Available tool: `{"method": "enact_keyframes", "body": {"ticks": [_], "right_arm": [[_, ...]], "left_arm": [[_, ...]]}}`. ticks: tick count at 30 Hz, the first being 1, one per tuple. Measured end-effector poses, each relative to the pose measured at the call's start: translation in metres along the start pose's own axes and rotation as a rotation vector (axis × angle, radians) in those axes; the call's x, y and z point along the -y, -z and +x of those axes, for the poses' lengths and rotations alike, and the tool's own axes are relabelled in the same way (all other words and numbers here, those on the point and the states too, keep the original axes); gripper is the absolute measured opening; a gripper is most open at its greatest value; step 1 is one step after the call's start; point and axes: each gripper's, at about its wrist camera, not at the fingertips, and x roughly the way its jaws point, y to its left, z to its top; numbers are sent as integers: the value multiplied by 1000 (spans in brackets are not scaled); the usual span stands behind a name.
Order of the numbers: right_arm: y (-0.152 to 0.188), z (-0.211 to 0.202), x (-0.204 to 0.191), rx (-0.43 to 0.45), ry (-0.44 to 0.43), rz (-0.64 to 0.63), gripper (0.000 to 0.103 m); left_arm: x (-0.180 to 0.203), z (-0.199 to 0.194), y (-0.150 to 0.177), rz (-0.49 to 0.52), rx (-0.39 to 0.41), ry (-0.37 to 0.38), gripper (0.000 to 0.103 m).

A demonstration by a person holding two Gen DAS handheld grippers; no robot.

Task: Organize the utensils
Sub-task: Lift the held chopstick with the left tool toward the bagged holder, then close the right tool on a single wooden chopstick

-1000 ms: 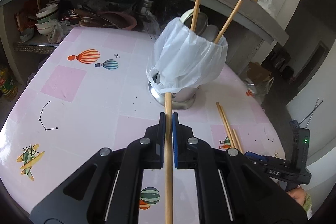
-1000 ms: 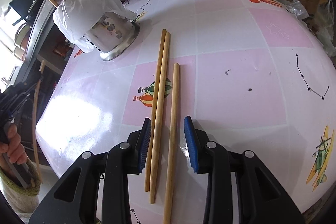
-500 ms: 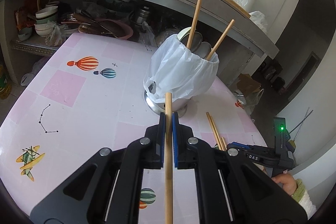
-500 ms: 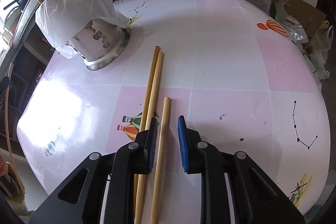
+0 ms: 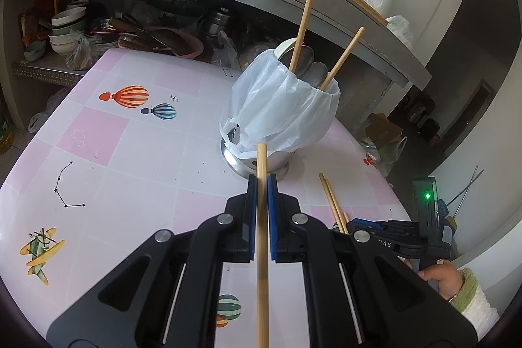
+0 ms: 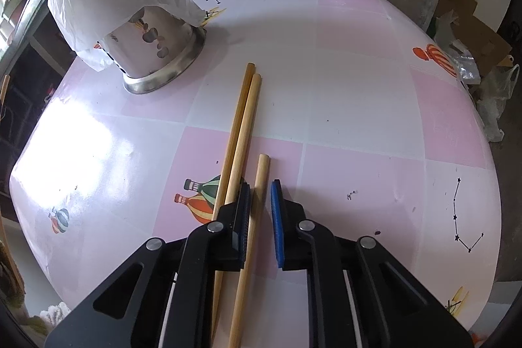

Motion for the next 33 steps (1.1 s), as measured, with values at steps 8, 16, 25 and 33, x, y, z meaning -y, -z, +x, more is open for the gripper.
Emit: {"method": "enact_keyframes", "body": {"ticks": [8, 16, 25, 33], "right_arm": [[-5, 2, -7, -34, 33, -37, 13], [-20, 8, 0, -127, -2, -29, 10], [-27, 11, -4, -170, -4, -69, 7], [-25, -57, 4, 41, -89, -3, 7]], "left_arm": [[-1, 3, 0, 1, -6, 3, 5], [-1, 4, -1, -4, -6, 6, 5], [-6, 4, -1, -22, 1, 10, 5], [-2, -3, -5, -7, 18, 28, 5]]}}
